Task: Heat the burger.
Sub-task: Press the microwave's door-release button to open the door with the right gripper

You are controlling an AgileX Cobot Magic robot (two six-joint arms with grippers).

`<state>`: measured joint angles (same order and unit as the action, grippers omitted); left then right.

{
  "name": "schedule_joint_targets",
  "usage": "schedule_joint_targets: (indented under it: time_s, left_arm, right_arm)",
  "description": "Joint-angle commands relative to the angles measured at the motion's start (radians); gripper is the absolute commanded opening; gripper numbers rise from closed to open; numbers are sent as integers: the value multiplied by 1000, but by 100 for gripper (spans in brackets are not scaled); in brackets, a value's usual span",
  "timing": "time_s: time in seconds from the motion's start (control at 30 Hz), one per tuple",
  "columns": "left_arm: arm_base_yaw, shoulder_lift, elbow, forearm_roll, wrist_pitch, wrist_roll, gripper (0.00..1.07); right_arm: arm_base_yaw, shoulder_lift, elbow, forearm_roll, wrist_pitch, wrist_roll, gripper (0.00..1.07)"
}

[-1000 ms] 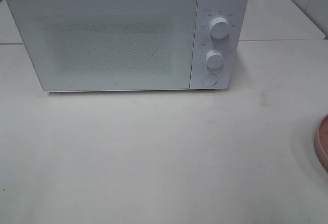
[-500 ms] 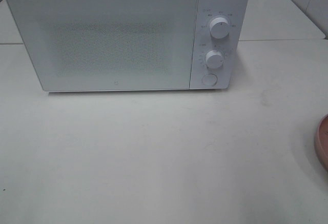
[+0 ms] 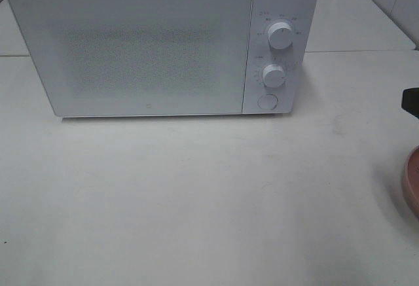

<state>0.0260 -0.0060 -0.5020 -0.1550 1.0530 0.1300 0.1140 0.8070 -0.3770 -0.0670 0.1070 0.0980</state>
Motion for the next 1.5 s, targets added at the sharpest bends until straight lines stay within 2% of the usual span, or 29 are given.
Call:
schedule_joint_targets:
  time_s: [0.03,0.2,0.5,0.6,0.8,0.83,0.9,0.93,1.03,1.1,1.13,1.2,1.23,1.3,1.33,1.4,1.43,1.5]
  left_arm:
    - [1,-24,4,-1,-14,-1,98]
    - [1,-24,4,-1,-14,-1,98]
    - [1,-24,4,-1,-14,-1,98]
    - [1,-24,4,-1,-14,-1,98]
    - [1,-24,4,-1,-14,-1,98]
    - [1,-24,4,-1,-14,-1,98]
    - [1,-24,4,-1,-14,-1,98]
    - [1,-24,4,-1,-14,-1,98]
    - [1,-24,4,-1,-14,-1,98]
    - [1,-24,4,-1,-14,-1,98]
    - [1,-24,4,-1,-14,-1,98]
    - [1,-24,4,-1,-14,-1,98]
    - [1,-24,4,-1,-14,-1,98]
    - [1,-24,4,-1,-14,-1,98]
    - [1,-24,4,-1,-14,-1,98]
    - [1,-24,4,-1,-14,-1,98]
    - [1,-24,4,-1,-14,-1,98]
    - [1,-24,4,-1,-14,-1,98]
  right_arm:
    - [-5,29,4,0,-61,-4,75]
    - [-5,84,4,0,-154,-4,75]
    - [-5,251,4,-3,-463,-7,75]
    - [-5,267,4,-3,-492,-12,75]
    - [-5,394,33,11,-727,-54,75]
    - [-5,423,61,47,-828,-70,75]
    - [-1,437,77,76,-869,-73,75]
    - [21,460,107,147,-929,-87,75]
    - [40,473,121,187,-958,-104,75]
    - [134,530,162,311,-1058,-191,75]
    - [134,530,162,311,-1058,-191,75]
    - [213,576,174,413,-1107,-250,75]
    - [213,576,174,413,-1107,-250,75]
    - [301,625,174,530,-1157,-315,75]
    - [301,625,174,530,-1157,-315,75]
    - [381,667,173,629,-1219,-354,75]
    - [381,667,173,629,-1219,-354,75]
    - [469,707,173,702,-1278,-357,75]
